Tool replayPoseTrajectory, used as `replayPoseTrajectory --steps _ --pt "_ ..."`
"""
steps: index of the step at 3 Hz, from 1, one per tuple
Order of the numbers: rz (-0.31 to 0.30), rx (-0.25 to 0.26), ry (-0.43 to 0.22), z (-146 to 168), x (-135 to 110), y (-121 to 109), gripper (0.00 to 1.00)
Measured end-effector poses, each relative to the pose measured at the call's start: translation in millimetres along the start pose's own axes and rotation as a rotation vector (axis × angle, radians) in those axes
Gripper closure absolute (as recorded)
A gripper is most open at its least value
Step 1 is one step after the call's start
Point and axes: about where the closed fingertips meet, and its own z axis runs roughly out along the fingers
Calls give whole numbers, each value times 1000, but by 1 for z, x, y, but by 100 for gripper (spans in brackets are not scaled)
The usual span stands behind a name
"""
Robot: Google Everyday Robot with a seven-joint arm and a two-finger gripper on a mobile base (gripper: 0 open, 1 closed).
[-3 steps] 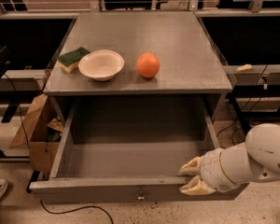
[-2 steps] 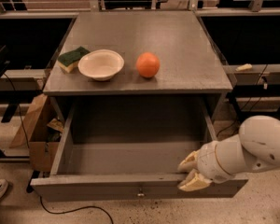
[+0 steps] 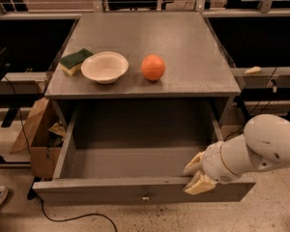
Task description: Close top drawer
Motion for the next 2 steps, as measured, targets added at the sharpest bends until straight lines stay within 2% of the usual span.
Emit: replayPoseTrajectory --steps 1,2 --pt "-3 -1 5 2 -4 -7 17" --pt "-11 -1 17 10 -17 -29 0"
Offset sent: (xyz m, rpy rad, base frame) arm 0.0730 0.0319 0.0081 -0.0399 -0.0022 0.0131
